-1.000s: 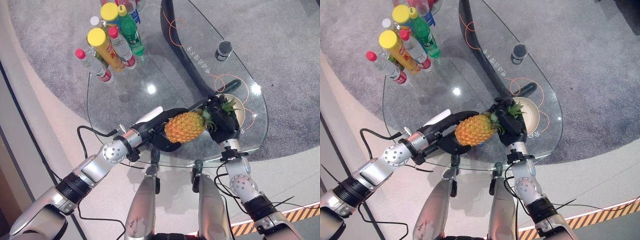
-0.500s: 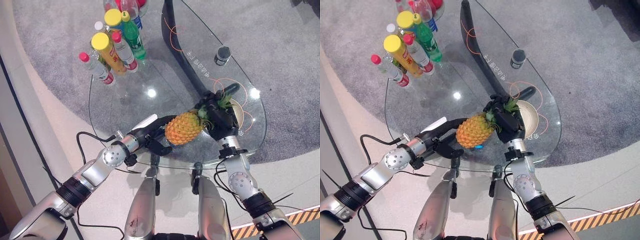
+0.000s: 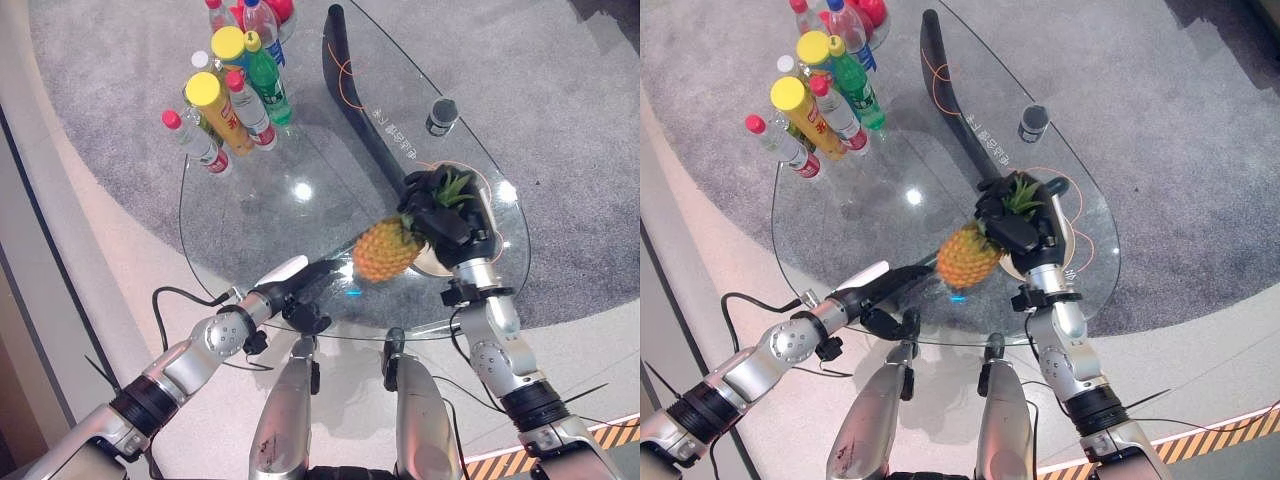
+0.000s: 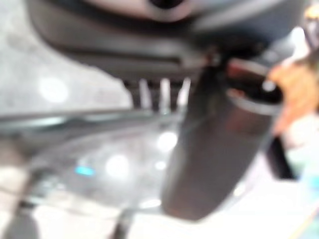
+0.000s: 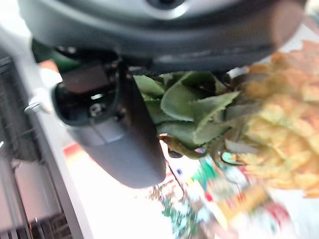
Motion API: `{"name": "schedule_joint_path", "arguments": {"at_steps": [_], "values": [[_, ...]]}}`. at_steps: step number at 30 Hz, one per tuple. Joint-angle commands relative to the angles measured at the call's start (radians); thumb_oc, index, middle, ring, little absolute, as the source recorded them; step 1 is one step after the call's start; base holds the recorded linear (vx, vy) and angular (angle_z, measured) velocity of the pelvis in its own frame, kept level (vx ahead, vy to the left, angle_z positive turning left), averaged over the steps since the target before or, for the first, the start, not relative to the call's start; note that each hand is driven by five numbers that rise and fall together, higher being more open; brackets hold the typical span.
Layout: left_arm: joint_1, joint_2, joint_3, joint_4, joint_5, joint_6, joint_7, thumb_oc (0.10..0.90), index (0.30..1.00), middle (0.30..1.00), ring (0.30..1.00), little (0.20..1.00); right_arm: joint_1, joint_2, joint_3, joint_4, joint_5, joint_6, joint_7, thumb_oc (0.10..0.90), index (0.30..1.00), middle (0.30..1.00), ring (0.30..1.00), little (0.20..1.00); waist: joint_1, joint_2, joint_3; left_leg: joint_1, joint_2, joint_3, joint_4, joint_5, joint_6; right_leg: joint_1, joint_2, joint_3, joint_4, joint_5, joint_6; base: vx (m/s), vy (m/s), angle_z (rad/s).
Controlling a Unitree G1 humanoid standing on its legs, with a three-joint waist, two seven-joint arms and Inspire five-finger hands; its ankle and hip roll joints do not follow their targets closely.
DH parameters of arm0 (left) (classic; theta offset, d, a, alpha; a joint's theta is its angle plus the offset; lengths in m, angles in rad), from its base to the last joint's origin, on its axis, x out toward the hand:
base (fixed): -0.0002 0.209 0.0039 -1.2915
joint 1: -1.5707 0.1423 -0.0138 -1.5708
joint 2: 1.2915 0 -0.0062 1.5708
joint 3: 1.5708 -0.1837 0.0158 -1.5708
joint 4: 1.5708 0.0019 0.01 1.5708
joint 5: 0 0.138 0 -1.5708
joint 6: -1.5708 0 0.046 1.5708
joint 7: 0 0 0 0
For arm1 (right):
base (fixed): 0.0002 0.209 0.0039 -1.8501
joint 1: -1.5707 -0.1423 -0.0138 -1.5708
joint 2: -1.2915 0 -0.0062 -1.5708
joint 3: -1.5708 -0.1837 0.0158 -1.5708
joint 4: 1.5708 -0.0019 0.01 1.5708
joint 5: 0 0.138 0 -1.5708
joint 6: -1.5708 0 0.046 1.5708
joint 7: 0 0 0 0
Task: Pick up the fruit to the plate
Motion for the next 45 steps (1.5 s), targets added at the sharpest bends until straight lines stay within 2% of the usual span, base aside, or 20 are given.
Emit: {"name": "schedule_joint_path", "arguments": {"at_steps": [1,5,6,10,16,21,25,28,34,39,45], "values": [[-0.028,-0.037,0.049,-0.049,0.015,-0.006,0.069,0.800,0.900,0.900,0.900,0.900,-0.173,-0.064,-0.060,-0.223,-0.253,-0.046,-0.115,0.100,0.300,0.300,0.300,0.200,-0.048,-0.038,-0.020,0.027,-0.062,0.035,0.181,-0.134,0.067,0.128,0.002,-0.098,-0.297,0.249,0.006,0.00,0.000,0.00],[-0.013,-0.059,0.046,-0.023,0.027,0.019,0.092,0.800,0.900,0.900,0.900,0.900,-0.187,-0.086,-0.064,-0.239,-0.338,-0.013,-0.155,0.100,0.300,0.300,0.300,0.200,-0.048,-0.037,-0.020,0.023,-0.060,0.035,0.185,-0.135,0.066,0.124,0.003,-0.096,-0.292,0.245,0.005,0.00,0.003,-0.01],[-0.005,-0.076,0.040,0.000,0.031,0.043,0.103,0.800,0.900,0.900,0.900,0.900,-0.200,-0.103,-0.061,-0.254,-0.364,0.014,-0.165,0.100,0.300,0.300,0.300,0.200,-0.049,-0.037,-0.020,0.020,-0.060,0.035,0.185,-0.135,0.066,0.122,0.003,-0.095,-0.291,0.243,0.005,0.00,0.000,0.00],[0.005,-0.098,0.032,0.026,0.028,0.052,0.108,0.800,0.900,0.900,0.900,0.900,-0.217,-0.113,-0.049,-0.271,-0.360,0.047,-0.164,0.100,0.300,0.300,0.300,0.200,-0.047,-0.034,-0.020,0.009,-0.059,0.034,0.187,-0.133,0.066,0.110,0.002,-0.094,-0.286,0.241,0.006,0.00,0.000,0.00],[-0.005,-0.110,0.013,0.055,0.029,0.079,0.144,0.800,0.900,0.900,0.900,0.900,-0.240,-0.112,-0.029,-0.245,-0.429,0.078,-0.224,0.100,0.300,0.300,0.300,0.200,-0.043,-0.029,-0.020,-0.034,-0.063,0.034,0.207,-0.134,0.066,0.066,-0.006,-0.098,-0.263,0.241,0.012,0.00,0.001,0.01],[0.000,-0.137,0.010,0.083,-0.086,0.119,0.159,0.800,0.900,0.900,0.900,0.900,-0.263,-0.112,-0.004,-0.197,-0.591,0.124,-0.323,0.100,0.300,0.300,0.300,0.200,-0.039,-0.023,-0.020,-0.076,-0.064,0.035,0.221,-0.133,0.068,0.020,-0.012,-0.096,-0.245,0.246,0.018,0.00,0.000,0.00],[0.031,-0.168,0.004,0.136,-0.147,0.142,0.225,0.800,0.900,0.900,0.900,0.900,-0.292,-0.133,0.011,-0.089,-0.780,0.166,-0.492,0.100,0.300,0.300,0.300,0.200,-0.030,-0.014,-0.020,-0.099,-0.068,0.035,0.226,-0.135,0.070,-0.007,-0.015,-0.097,-0.238,0.248,0.022,0.00,0.000,0.00],[0.047,-0.177,0.009,0.162,-0.208,0.140,0.248,0.800,0.900,0.900,0.900,0.900,-0.321,-0.152,0.026,-0.029,-0.804,0.182,-0.569,0.100,0.300,0.300,0.300,0.200,-0.023,-0.006,-0.020,-0.113,-0.072,0.035,0.226,-0.133,0.070,-0.019,-0.015,-0.099,-0.236,0.250,0.023,0.00,0.000,0.00],[0.068,-0.181,0.014,0.168,-0.239,0.118,0.265,0.800,0.900,0.900,0.900,0.900,-0.351,-0.171,0.036,0.034,-0.823,0.196,-0.625,0.100,0.300,0.300,0.300,0.200,-0.013,0.009,-0.020,-0.135,-0.077,0.036,0.230,-0.134,0.071,-0.044,-0.018,-0.104,-0.228,0.252,0.022,0.00,0.000,0.00],[0.084,-0.177,0.015,0.155,-0.233,0.117,0.271,0.800,0.900,0.900,0.900,0.900,-0.367,-0.198,0.051,0.056,-0.885,0.245,-0.682,0.100,0.300,0.300,0.300,0.200,-0.012,0.015,-0.020,-0.156,-0.075,0.039,0.238,-0.136,0.071,-0.072,-0.016,-0.103,-0.212,0.250,0.021,0.00,-0.015,0.00],[0.102,-0.163,0.021,0.138,-0.234,0.113,0.277,0.800,0.900,0.900,0.900,0.900,-0.356,-0.214,0.060,0.057,-0.866,0.226,-0.672,0.100,0.300,0.300,0.300,0.200,-0.016,0.020,-0.020,-0.173,-0.072,0.042,0.241,-0.133,0.069,-0.094,-0.014,-0.100,-0.205,0.251,0.021,0.00,-0.031,-0.01]]}}
